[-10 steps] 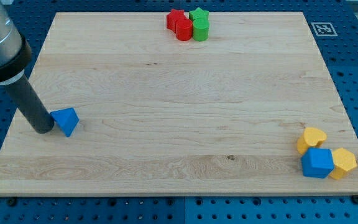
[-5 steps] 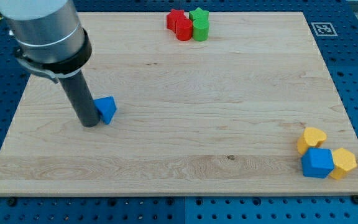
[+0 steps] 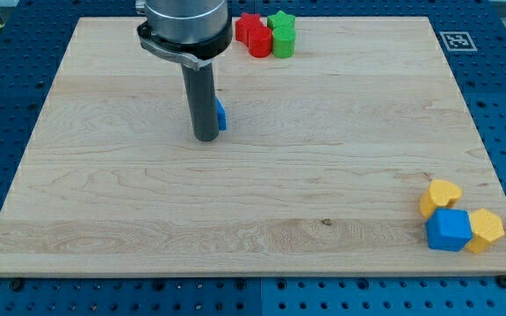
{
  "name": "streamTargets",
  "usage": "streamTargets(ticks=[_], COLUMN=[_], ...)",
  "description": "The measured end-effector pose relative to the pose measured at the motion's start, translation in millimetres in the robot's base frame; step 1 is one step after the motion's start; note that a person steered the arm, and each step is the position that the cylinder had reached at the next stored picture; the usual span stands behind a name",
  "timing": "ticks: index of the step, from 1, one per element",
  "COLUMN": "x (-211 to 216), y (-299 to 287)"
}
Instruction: Move the blue triangle to the center
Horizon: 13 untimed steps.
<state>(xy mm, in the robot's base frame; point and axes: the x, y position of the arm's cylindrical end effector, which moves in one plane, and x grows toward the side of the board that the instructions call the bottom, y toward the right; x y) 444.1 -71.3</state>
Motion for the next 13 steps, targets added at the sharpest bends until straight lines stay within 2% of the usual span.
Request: streamTargets(ticks=[1,2,3,4,7,8,9,10,11,13], x=[0,-21,-40,-40,-40,-40,-35,-5,15,7], y=[-36,-55,-55,-54,45,49,29,10,30,71])
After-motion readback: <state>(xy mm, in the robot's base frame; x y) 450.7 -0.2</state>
